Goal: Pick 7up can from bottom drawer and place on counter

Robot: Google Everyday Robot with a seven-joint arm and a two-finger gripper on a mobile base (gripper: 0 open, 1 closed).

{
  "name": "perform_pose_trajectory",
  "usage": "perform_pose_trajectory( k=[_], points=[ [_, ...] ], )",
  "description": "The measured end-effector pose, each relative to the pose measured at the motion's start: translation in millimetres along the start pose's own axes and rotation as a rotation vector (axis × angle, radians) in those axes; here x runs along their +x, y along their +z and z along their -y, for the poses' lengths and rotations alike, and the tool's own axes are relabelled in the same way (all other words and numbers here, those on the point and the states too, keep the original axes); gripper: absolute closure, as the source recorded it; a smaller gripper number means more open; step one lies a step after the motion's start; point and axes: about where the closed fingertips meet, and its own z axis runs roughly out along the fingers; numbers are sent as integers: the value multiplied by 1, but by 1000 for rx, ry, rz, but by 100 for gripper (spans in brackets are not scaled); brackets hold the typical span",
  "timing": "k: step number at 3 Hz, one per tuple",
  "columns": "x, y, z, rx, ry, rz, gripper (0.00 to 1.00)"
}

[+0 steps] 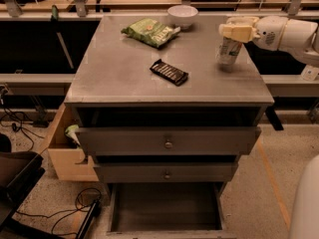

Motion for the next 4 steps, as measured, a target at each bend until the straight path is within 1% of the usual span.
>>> perform_pose_trajectory(
  k=[1,2,3,4],
  points=[
    [24,-7,1,69,-83,-38,100],
    [41,0,-1,72,-88,-57,82],
    [29,0,-2,72,-87,-57,51],
    [27,0,-2,72,-87,-57,28]
  ],
)
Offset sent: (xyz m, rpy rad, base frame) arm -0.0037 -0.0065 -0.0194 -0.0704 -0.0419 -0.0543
